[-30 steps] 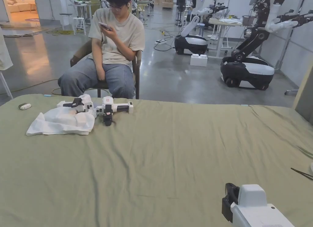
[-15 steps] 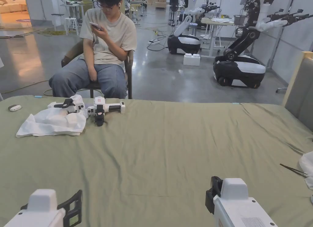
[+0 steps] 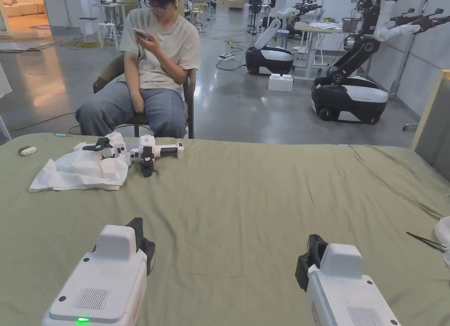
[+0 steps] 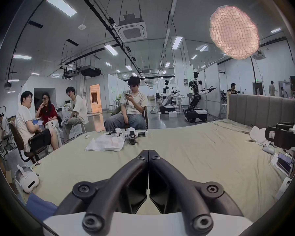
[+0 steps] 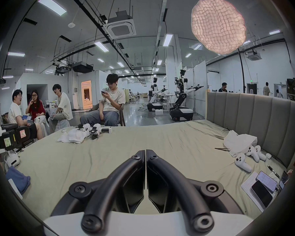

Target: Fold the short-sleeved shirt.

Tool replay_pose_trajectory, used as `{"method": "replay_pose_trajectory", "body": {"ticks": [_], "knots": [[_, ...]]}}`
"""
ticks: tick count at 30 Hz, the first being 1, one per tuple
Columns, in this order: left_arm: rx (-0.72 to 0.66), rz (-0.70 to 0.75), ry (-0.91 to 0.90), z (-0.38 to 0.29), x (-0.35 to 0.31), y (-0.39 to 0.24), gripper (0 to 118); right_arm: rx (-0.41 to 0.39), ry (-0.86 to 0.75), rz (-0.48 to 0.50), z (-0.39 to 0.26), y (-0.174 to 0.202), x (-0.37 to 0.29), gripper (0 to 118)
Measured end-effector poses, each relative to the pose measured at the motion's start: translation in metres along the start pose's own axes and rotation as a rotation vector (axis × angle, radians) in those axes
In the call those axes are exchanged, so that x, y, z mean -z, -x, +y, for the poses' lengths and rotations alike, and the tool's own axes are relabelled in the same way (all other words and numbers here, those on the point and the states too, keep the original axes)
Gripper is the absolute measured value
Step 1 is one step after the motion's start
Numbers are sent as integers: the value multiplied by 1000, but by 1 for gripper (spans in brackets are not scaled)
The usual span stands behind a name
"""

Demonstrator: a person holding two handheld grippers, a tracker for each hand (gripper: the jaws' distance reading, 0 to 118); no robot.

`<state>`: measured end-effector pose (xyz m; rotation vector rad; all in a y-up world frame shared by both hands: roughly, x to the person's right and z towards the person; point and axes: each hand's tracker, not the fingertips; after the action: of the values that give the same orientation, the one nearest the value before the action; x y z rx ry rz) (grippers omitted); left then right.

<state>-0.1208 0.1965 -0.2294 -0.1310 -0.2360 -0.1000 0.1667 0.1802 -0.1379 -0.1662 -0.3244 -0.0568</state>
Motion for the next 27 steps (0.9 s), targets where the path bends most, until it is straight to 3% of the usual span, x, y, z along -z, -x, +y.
{"method": "replay_pose_trajectory", "body": {"ticks": [16,19,23,25,27], "knots": [[-51,8,15,-1,-3,3,0,-27,6,17,-6,-2,-5,0],[-39,5,12,-3,-6,4,0,-62,12,20,-9,0,-5,0],[-32,6,17,-3,-4,3,0,-40,16,14,-6,1,-3,0],[-34,1,15,-3,-5,3,6,-46,9,21,-4,2,-3,0],[-30,8,18,-3,-4,3,21,-61,1,19,-3,4,-3,6]]}}
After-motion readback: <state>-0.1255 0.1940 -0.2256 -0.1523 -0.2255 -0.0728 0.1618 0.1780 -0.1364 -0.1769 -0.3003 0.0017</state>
